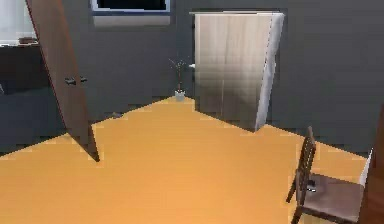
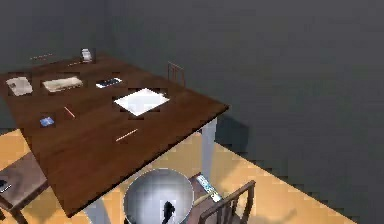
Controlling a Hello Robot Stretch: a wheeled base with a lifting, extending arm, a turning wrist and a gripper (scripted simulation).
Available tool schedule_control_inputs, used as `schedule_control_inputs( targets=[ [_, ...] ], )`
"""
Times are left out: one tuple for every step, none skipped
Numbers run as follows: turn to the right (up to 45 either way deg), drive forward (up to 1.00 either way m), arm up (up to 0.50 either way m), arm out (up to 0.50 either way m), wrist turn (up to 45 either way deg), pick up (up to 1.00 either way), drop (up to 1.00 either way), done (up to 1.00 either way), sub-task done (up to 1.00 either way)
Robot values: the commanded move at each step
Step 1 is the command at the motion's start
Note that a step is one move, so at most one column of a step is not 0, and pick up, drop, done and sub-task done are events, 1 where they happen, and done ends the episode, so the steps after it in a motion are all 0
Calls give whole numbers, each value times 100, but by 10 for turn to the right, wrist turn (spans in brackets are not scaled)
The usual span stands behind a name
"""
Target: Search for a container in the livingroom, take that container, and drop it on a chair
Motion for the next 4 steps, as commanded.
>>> schedule_control_inputs(
  targets=[
    [-330, 0, 0, 0, 0, 0, 0, 0, 0],
    [450, 0, 0, 0, 0, 0, 0, 0, 0],
    [450, 0, 0, 0, 0, 0, 0, 0, 0],
    [180, 0, 0, 0, 0, 0, 0, 0, 0]
  ],
)
